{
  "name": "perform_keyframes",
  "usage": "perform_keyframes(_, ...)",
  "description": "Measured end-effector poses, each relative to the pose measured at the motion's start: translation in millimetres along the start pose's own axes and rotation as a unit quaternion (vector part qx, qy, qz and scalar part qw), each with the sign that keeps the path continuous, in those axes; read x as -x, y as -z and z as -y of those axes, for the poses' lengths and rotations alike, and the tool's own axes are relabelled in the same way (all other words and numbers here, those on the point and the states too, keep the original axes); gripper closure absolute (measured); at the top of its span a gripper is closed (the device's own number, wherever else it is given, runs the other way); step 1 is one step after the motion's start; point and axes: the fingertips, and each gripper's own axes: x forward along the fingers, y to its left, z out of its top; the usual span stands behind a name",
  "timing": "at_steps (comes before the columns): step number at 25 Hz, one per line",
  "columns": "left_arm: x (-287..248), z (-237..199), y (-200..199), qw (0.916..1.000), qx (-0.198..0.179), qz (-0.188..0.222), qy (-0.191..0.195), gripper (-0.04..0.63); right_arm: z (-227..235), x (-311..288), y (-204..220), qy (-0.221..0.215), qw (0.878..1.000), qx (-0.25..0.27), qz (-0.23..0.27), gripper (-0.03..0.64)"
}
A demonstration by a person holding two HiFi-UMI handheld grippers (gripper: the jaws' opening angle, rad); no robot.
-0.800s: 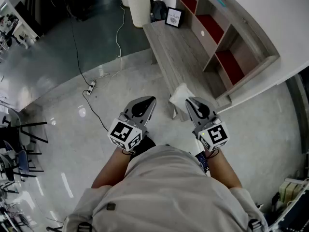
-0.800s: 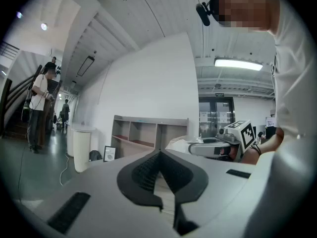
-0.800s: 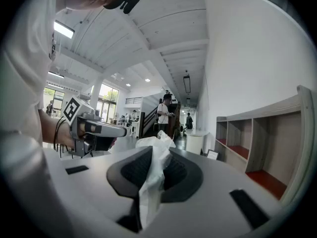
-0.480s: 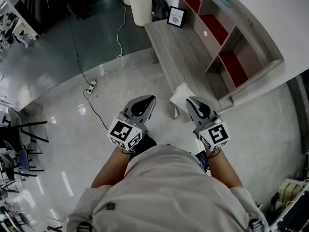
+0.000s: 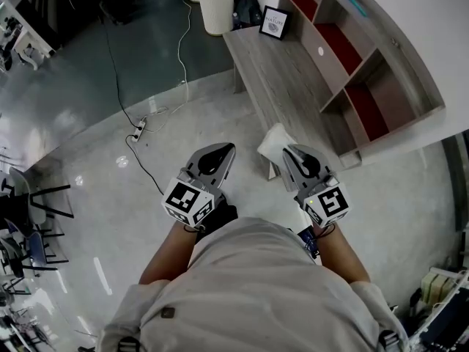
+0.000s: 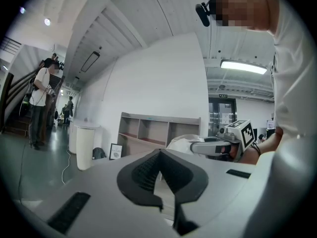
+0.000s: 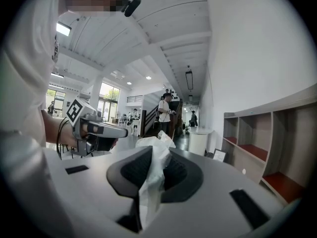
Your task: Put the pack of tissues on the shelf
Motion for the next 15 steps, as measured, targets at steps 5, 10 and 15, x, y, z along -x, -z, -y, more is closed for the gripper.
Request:
perform_keyframes(5,-1.1,-50.8,-8.3,0.9999,0.0,-0.002,0.012,0.581,1.7,-52.7,-9.3,0.007,1.0,-0.001,-0.004,0.561)
perform_keyframes(10,4.1,-107.2,-18.9,0.9998,-0.002,-0.005,0.018,0.58,-1.5,-104.8,-19.6,0.008,1.0,0.013,0.004,0.561)
perform_keyframes(15,8.2,-147.4,-21.4,0.9997,-0.001,-0.007,0.022,0.581,-9.0,-145.3,-20.0,0.011,1.0,0.013,0.0,0.561)
